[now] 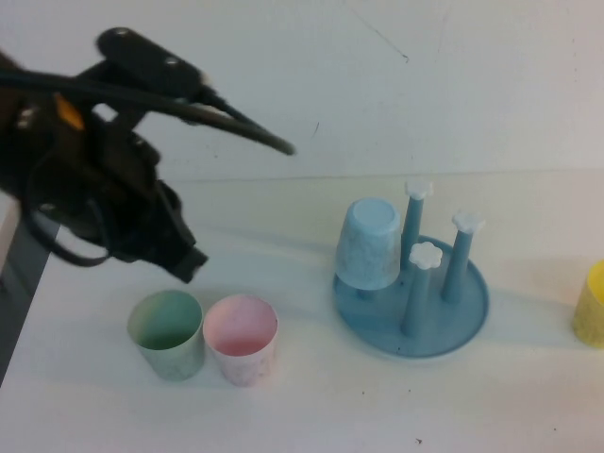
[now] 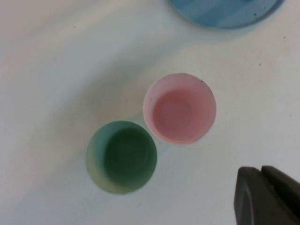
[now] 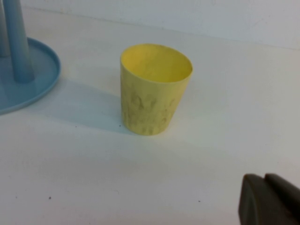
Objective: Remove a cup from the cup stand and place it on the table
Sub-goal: Pick up the cup from the rack
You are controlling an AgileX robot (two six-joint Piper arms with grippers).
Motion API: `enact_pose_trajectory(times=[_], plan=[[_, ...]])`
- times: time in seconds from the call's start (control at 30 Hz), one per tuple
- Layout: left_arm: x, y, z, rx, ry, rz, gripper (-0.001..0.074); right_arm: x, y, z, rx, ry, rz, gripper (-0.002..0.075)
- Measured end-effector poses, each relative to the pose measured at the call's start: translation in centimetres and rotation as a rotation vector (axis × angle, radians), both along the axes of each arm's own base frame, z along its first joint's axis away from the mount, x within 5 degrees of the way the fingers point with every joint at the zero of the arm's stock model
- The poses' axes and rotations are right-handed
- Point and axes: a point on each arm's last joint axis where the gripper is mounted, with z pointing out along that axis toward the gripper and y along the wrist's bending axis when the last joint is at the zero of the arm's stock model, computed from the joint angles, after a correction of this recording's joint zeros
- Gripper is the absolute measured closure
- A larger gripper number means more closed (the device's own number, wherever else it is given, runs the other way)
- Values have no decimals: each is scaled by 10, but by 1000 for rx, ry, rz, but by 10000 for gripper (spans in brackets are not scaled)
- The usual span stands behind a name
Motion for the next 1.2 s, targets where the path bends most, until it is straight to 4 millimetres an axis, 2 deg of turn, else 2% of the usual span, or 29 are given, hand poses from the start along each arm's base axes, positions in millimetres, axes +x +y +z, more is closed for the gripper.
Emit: enact_pose_trajectory(times=[0.1,0.2,0.3,0.37,0.57,0.63,0.67,0.77,0.93,1.2], plan=[[17,-30,-5,88,16,-56,738,0,0,0,0,0,0,729],[33,-58,-5,104,6,-94,734,0,0,0,0,0,0,729],[47,-84,-6,102,-4,-125,688,0,0,0,0,0,0,729],[56,-98,-9,97,-3,-135,604,0,0,0,0,0,0,729],[85,-122,-15,54,6,-66,204,0,0,0,0,0,0,729],[95,-130,-23,48,21,-42,115,0,0,0,0,0,0,729],[99,-133,-29,52,31,-36,95,0,0,0,0,0,0,729],[111,-142,-43,58,53,-26,61,0,0,0,0,0,0,729],[124,-154,-67,66,81,-20,51,0,0,0,0,0,0,729],[137,-166,-79,20,21,-10,47,0,0,0,0,0,0,729]])
